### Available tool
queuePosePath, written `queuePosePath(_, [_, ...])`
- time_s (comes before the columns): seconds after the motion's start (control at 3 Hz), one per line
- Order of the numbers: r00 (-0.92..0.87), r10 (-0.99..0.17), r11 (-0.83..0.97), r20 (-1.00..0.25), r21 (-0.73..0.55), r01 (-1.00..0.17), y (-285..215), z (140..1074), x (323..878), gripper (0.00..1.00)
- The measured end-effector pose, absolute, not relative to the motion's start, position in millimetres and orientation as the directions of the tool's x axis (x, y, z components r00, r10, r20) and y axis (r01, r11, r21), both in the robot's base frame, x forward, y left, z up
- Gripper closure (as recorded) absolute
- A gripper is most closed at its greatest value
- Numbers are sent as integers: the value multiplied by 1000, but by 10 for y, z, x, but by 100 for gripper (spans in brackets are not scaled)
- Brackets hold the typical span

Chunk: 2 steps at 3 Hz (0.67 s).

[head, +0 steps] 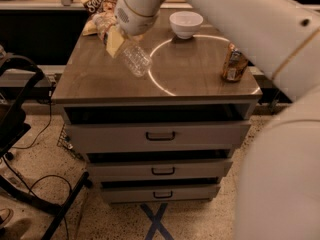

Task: Place water bottle upright

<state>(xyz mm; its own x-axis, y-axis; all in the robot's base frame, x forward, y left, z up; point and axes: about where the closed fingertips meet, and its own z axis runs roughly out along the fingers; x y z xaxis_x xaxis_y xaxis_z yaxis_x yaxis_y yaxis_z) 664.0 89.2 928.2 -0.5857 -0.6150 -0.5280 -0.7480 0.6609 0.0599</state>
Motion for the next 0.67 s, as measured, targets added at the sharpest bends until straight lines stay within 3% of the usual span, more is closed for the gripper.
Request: queuePosePath(0.67, [-489, -413, 635, -768, 142, -760, 557, 9167, 6513, 100])
